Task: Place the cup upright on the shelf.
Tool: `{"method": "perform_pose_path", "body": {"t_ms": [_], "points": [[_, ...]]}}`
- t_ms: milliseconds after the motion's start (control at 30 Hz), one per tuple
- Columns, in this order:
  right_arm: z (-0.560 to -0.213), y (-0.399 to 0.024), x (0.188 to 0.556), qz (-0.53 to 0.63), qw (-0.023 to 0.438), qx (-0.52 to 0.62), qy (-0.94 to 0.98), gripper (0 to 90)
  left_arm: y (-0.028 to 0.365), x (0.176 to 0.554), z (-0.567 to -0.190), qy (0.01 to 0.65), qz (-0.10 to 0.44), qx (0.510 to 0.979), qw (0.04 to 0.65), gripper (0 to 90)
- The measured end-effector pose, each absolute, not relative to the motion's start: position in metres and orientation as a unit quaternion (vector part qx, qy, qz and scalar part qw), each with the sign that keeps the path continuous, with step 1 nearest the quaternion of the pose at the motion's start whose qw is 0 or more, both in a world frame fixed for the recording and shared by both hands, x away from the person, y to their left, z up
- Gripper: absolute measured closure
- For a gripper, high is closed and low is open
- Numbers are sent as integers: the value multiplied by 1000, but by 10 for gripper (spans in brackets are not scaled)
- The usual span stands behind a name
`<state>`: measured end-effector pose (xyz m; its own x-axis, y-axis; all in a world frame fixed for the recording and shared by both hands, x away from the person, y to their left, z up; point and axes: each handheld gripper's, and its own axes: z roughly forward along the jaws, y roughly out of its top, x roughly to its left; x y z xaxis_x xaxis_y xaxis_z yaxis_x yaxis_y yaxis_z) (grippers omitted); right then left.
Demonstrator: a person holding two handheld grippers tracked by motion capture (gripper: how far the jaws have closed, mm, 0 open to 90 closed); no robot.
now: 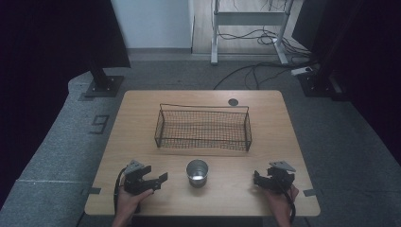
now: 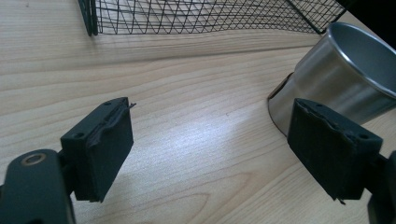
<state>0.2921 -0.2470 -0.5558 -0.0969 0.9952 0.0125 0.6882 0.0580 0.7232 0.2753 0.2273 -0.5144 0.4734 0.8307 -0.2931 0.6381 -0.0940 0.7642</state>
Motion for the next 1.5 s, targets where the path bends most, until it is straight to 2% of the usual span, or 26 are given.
{"method": "perform_pose_path", "body": {"t_ms": [633, 1500], "points": [[-556, -248, 292, 296, 262, 621, 677, 56, 224, 264, -492, 477, 129, 725, 479, 146], [-556, -248, 292, 295, 263, 622, 676, 60, 188, 262, -483, 436, 112, 750, 485, 125]]}}
